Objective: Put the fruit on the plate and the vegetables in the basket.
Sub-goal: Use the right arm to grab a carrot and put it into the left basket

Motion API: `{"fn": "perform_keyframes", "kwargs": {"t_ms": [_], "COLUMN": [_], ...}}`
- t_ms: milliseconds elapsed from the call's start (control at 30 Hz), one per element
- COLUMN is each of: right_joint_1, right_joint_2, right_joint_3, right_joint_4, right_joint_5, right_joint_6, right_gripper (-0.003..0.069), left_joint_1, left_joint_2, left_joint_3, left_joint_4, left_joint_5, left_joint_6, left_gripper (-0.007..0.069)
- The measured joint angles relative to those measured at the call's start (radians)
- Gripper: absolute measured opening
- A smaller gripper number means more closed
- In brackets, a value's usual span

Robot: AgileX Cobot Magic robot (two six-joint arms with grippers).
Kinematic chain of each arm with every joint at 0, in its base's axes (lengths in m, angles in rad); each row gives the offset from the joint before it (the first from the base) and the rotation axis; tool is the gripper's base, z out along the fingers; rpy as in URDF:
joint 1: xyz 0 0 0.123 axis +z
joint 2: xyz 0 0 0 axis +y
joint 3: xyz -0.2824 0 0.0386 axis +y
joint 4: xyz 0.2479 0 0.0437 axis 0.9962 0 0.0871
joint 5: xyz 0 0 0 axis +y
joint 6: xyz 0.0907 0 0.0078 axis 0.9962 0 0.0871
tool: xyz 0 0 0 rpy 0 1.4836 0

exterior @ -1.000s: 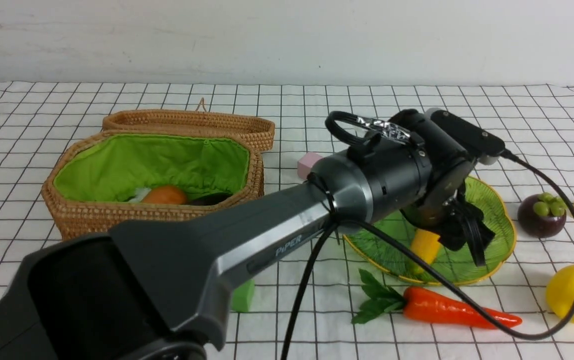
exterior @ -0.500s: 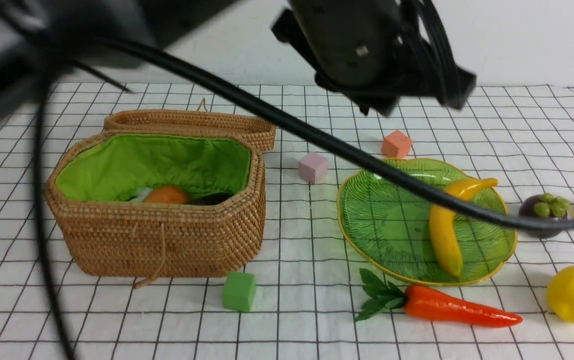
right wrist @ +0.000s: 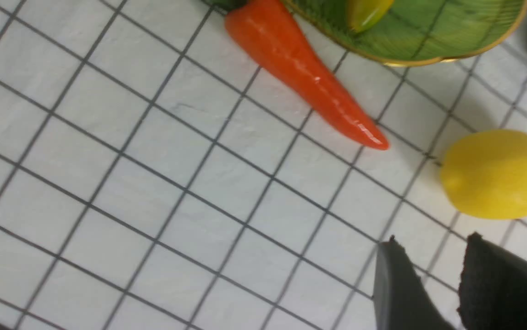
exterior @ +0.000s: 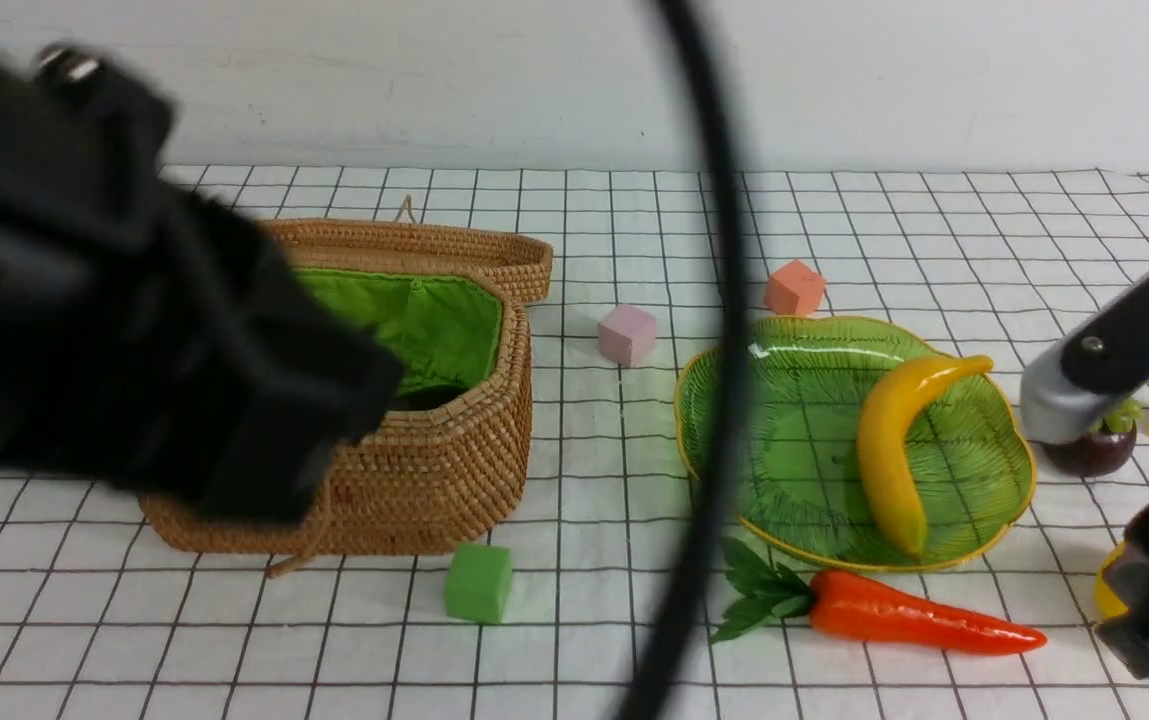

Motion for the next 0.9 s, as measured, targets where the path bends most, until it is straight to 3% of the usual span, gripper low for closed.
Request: {"fn": "perform_keyframes", "kwargs": {"t_ms": [33,100,133,233,433,567,700,900], "right_joint_1": [-0.022,-0.148,-0.155,-0.236,-0.248,-0.248,-0.248,-0.248], "right_joint_2": [0.010,0.080,0.080,0.184,0.304,0.418,0.493,0.579], "right_joint_3": [0.000,0.000,0.000,0.000,0.000,0.000,0.000,0.000], "right_joint_4": [0.027,0.197,0.209,0.344,0.369,0.369,0.351,0.309], "right_joint_5": [-0.008,-0.068,-0.072,-0.113,-0.149,-0.235,-0.302,-0.358], "right_joint_6": [-0.034,-0.192,-0.205,-0.428,-0.602,-0.717,-0.752,-0.763], "right_gripper": [0.0237,0.0237,0.0237,0.0244,0.0296,0.0408,0.0491,0.0524], "left_joint_1": [0.000,0.000,0.000,0.000,0.000,0.000,0.000,0.000], "left_joint_2": [-0.026,-0.192,-0.214,-0.366,-0.435,-0.439,-0.439,-0.439], "left_joint_3": [0.029,0.200,0.223,0.387,0.465,0.469,0.469,0.469], "left_joint_4": [-0.004,-0.021,-0.022,-0.044,-0.052,-0.052,-0.052,-0.052], "left_joint_5": [-0.017,-0.133,-0.151,-0.258,-0.262,-0.261,-0.261,-0.257], "left_joint_6": [0.000,0.004,0.004,0.004,0.004,0.004,0.004,0.004], "left_gripper": [-0.0013,-0.0013,-0.0013,-0.0013,-0.0013,-0.0013,-0.0013,-0.0013]}}
